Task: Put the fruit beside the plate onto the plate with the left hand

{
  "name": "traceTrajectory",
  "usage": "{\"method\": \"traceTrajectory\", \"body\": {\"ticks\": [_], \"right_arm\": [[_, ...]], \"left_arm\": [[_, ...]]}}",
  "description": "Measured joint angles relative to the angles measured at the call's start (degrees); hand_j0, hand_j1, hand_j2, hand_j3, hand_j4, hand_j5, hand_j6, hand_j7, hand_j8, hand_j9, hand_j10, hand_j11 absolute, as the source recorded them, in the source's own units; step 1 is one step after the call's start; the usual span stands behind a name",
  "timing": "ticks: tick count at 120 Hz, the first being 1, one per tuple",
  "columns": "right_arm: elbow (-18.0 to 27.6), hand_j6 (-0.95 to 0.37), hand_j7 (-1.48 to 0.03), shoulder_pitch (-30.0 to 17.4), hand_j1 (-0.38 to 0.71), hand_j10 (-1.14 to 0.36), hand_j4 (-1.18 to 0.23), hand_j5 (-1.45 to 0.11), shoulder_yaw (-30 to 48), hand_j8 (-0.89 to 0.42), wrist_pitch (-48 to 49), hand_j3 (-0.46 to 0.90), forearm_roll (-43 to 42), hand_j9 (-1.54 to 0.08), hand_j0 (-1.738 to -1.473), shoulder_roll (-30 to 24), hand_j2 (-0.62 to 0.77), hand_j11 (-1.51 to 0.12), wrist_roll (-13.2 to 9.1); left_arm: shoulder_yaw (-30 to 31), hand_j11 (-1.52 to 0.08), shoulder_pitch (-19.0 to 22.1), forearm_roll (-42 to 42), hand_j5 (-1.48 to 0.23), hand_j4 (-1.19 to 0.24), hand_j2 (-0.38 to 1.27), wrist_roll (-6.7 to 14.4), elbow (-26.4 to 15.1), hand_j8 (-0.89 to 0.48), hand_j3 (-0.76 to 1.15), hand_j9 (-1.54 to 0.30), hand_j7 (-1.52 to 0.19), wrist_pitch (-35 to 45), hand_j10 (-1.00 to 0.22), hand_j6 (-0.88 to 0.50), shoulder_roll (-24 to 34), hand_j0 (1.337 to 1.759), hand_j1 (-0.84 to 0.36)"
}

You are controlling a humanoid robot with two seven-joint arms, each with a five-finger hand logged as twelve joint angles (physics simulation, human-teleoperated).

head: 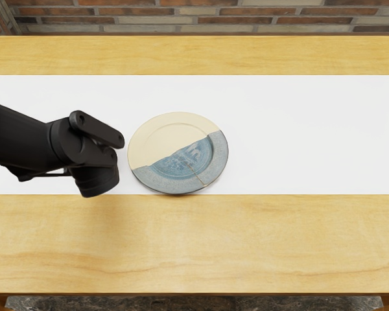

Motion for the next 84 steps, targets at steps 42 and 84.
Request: {"method": "traceTrajectory", "body": {"ticks": [42, 84], "right_arm": [[0.0, -0.04, -0.05, 0.0, -0.3, -0.04, -0.04, -0.05, 0.0, -0.04, 0.0, 0.0, 0.0, -0.05, -1.658, 0.0, -0.01, -0.05, 0.0], [0.0, -0.04, -0.05, 0.0, -0.3, -0.04, -0.04, -0.05, 0.0, -0.04, 0.0, 0.0, 0.0, -0.05, -1.658, 0.0, -0.01, -0.05, 0.0]], "left_arm": [[-0.7, -0.62, 0.4, -0.3, -0.62, -0.48, 0.1, -0.1, 0.1, -0.48, 0.0, -0.62, -0.62, 0.0, -0.48, -0.48, 0.0, 1.658, -0.22], [0.1, -0.69, 1.1, 0.2, -0.66, -0.53, 0.03, -0.2, -0.1, -0.54, 0.0, -0.69, -0.77, -0.1, -0.52, -0.46, 0.0, 1.655, -0.24]]}}
